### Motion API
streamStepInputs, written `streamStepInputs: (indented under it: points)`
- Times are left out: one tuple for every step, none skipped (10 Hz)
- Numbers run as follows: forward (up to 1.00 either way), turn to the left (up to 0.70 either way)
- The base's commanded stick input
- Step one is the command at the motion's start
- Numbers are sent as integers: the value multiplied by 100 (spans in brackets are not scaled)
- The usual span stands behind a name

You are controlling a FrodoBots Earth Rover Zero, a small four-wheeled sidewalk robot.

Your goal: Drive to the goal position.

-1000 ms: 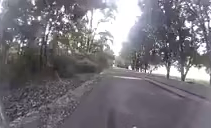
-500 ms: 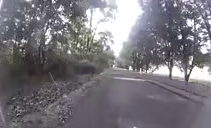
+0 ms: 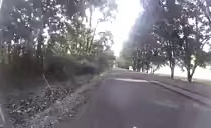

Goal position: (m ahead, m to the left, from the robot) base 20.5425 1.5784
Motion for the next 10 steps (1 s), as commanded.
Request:
streamStepInputs:
  points:
    - [70,0]
    - [70,-3]
    - [70,-12]
    - [70,-21]
    - [70,-29]
    - [70,-31]
    - [70,0]
    - [70,0]
    - [70,0]
    - [70,0]
